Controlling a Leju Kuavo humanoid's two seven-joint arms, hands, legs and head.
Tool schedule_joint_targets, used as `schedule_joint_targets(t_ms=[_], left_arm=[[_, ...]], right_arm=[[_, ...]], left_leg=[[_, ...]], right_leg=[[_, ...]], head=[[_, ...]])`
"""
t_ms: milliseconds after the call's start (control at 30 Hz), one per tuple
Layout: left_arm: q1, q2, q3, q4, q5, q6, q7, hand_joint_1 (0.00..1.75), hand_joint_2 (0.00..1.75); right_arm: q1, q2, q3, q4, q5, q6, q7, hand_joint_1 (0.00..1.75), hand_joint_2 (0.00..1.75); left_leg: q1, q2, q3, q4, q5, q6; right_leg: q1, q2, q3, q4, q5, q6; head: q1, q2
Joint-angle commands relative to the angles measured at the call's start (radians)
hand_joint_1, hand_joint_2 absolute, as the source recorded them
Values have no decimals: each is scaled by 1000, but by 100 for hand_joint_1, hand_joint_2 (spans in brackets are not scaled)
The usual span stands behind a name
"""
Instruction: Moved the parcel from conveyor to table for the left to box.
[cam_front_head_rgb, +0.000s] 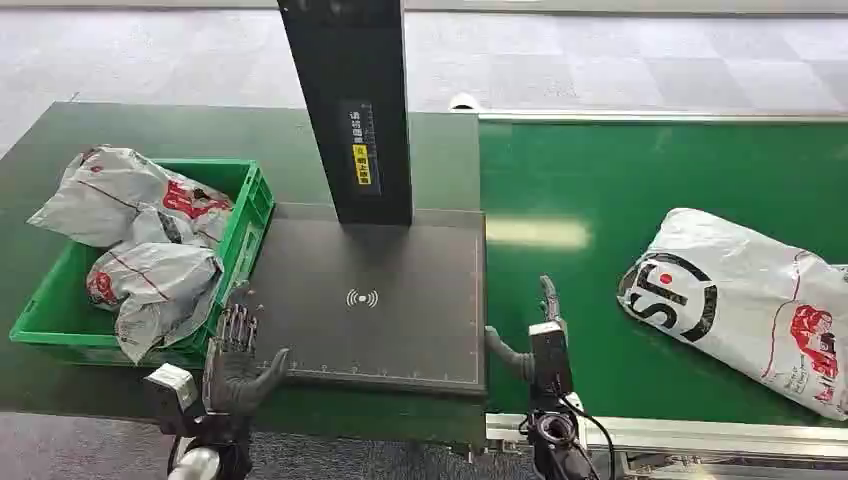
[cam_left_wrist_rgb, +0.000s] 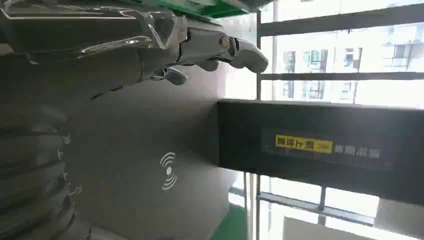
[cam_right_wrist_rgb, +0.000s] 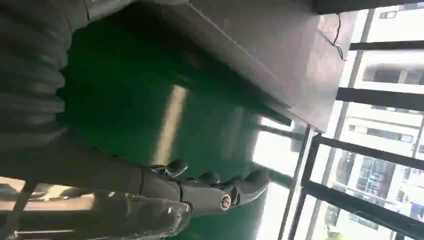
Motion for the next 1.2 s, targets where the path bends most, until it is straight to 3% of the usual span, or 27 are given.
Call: schedule_joint_targets(t_ms=[33,167,200,233,267,300,333,367,400,633,733,867,1200], left_arm=[[-5,-25,-85,61,-41,9,16,0,175],[-2,-25,-79,57,-44,5,19,0,175],[-7,-24,-80,60,-49,-4,23,0,175],[-17,-25,-82,63,-51,-14,27,0,175],[-38,-22,-91,79,-55,-31,33,0,175],[-55,-26,-92,96,-55,-32,34,0,175],[-84,-22,-104,123,-54,-43,36,0,175],[-101,-23,-107,144,-50,-43,36,0,175],[-104,-24,-107,148,-50,-43,36,0,175],[-96,-22,-106,144,-48,-43,34,0,175],[-111,-20,-111,150,-38,-43,26,0,175],[-79,-16,-85,113,14,-9,18,0,175],[-45,19,-78,42,39,53,6,0,175]], right_arm=[[58,-227,-267,-414,286,-14,332,0,175],[51,-198,-319,-395,327,19,308,0,175],[30,-206,-333,-360,378,-9,365,0,175],[-18,-266,-362,-307,394,8,448,0,175],[-94,-338,-378,-165,418,123,607,0,175],[-140,-391,-410,-97,405,180,573,0,175],[-225,-464,-427,79,398,327,650,0,175],[-270,-501,-454,177,419,342,585,0,175],[-279,-505,-462,195,427,343,571,0,175],[-271,-474,-460,191,437,317,569,0,175],[-329,-547,-442,299,446,530,690,0,175],[-406,-594,-396,377,503,599,754,0,175],[-427,-566,-300,397,613,590,888,0,175]], left_leg=[[-2,-5,-1,-1,1,1],[-3,-3,0,-1,1,1],[-3,-3,1,-1,1,1],[-2,-2,1,-1,0,0],[-2,-1,2,-1,0,0],[-3,-1,0,-1,1,1],[-3,-3,0,-1,2,1],[-4,-4,0,0,2,1],[-4,-8,0,0,3,2],[-4,-1,2,-1,2,3],[-4,-5,1,-1,2,3],[-5,-4,0,0,2,4],[-4,-1,0,-1,1,3]], right_leg=[[-2,-5,1,0,-1,1],[-3,-3,1,0,0,1],[-3,-3,2,-1,0,1],[-2,-2,2,-1,0,1],[-2,-1,2,-1,0,1],[-3,-2,1,0,1,1],[-4,-4,1,-1,1,2],[-4,-5,1,0,1,2],[-4,-9,2,0,1,3],[-4,-3,3,-2,3,3],[-4,-5,3,-2,2,3],[-5,-4,1,-1,2,4],[-4,0,1,-1,3,3]], head=[[0,0],[0,0],[0,0],[0,0],[0,0],[0,0],[0,0],[-1,0],[-2,0],[0,0],[0,0],[0,0],[-1,0]])
